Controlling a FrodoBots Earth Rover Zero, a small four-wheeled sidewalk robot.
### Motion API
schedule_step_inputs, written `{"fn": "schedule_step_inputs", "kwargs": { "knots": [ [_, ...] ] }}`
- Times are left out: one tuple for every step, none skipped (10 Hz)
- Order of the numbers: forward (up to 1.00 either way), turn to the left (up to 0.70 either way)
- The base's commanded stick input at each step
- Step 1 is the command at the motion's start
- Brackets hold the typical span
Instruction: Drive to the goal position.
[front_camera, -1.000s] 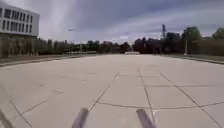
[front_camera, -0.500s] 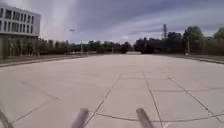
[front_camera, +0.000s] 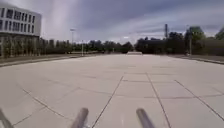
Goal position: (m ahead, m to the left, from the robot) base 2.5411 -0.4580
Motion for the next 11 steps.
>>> {"fn": "schedule_step_inputs", "kwargs": {
  "knots": [
    [0.5,-0.44],
    [0.5,-0.5],
    [0.5,-0.35],
    [0.5,-0.19],
    [0.5,-0.03],
    [0.5,0.0],
    [0.36,0.0],
    [0.06,0.0],
    [0.0,0.0],
    [0.0,0.0],
    [0.0,0.0]
  ]
}}
